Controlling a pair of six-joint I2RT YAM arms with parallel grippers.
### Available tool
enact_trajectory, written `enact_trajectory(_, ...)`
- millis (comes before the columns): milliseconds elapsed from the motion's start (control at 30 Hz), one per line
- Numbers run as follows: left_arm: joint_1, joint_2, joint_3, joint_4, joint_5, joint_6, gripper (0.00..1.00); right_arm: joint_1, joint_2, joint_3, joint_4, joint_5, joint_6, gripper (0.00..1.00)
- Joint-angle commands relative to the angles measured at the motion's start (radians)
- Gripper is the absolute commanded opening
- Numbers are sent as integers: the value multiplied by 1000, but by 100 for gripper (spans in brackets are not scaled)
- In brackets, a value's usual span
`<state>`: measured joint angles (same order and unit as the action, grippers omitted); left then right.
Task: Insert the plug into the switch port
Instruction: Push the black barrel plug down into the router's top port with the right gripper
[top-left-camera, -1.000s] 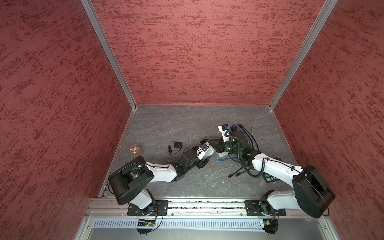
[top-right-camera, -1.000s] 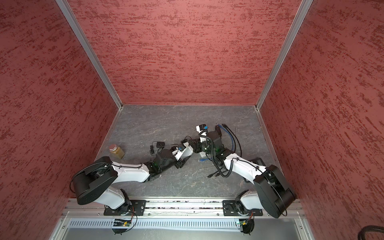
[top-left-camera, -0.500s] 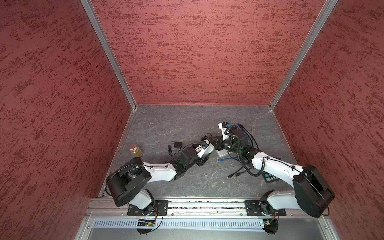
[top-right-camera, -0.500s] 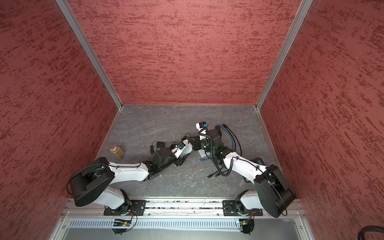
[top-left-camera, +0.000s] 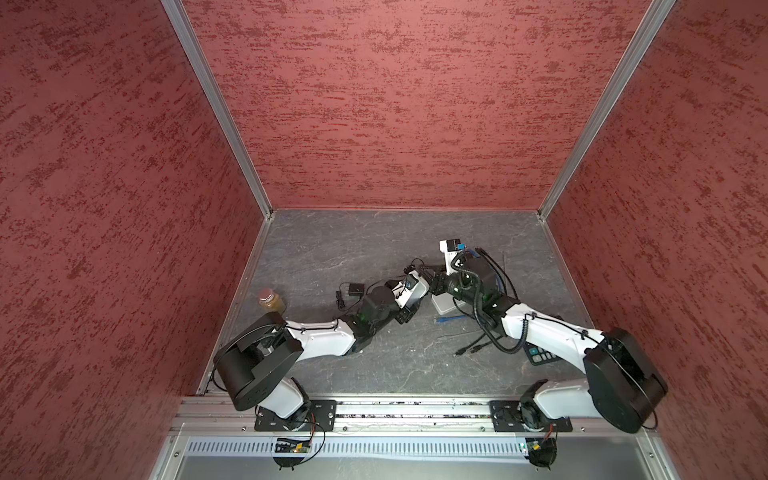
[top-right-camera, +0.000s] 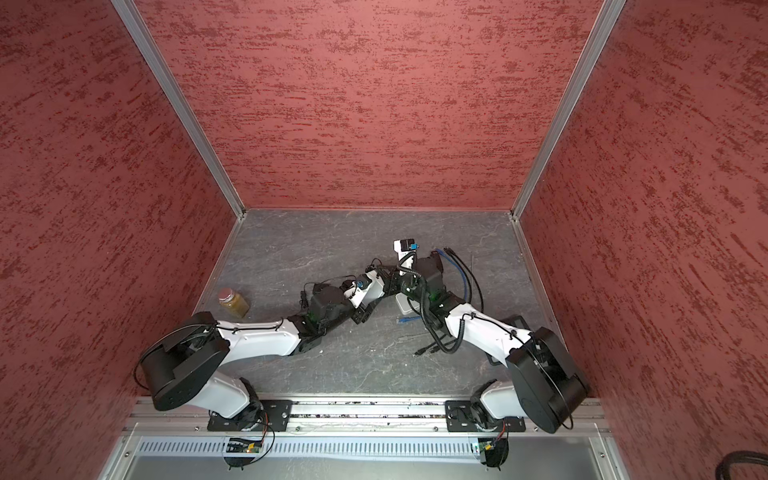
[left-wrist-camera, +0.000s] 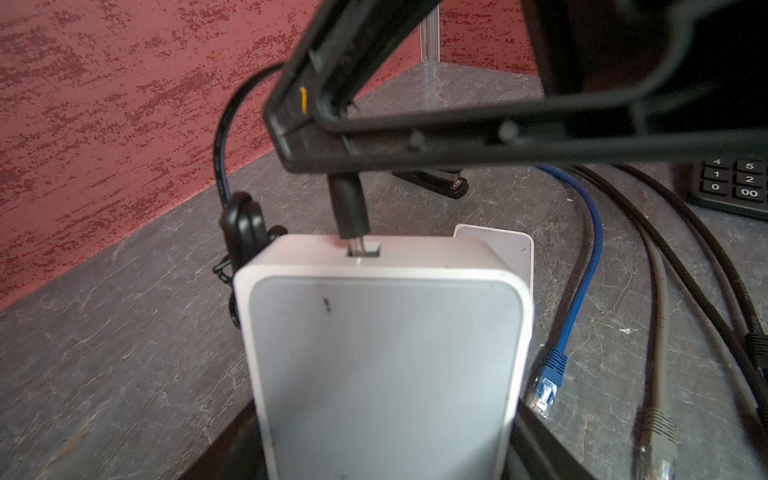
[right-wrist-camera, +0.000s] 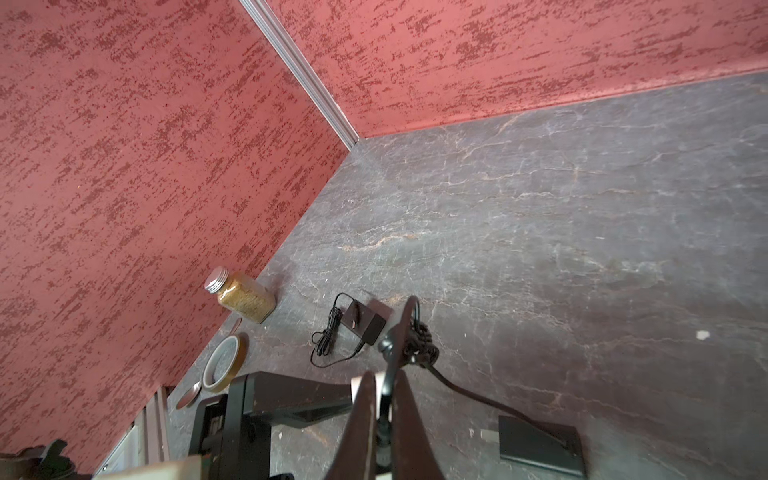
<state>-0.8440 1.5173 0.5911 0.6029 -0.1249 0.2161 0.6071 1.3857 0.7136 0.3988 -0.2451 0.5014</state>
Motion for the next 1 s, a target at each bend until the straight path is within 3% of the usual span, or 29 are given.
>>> enact_trajectory(0, -18, -56, 131, 396, 100, 25, 32, 62, 62, -48, -193, -101, 29, 0)
enact_trajectory(600, 22, -74, 172, 467, 103, -6, 32, 87, 86, -81, -216, -77, 14, 0)
enact_trajectory(967, 20, -84, 185, 563, 106, -25, 31, 91, 73, -141, -150, -66, 80, 0)
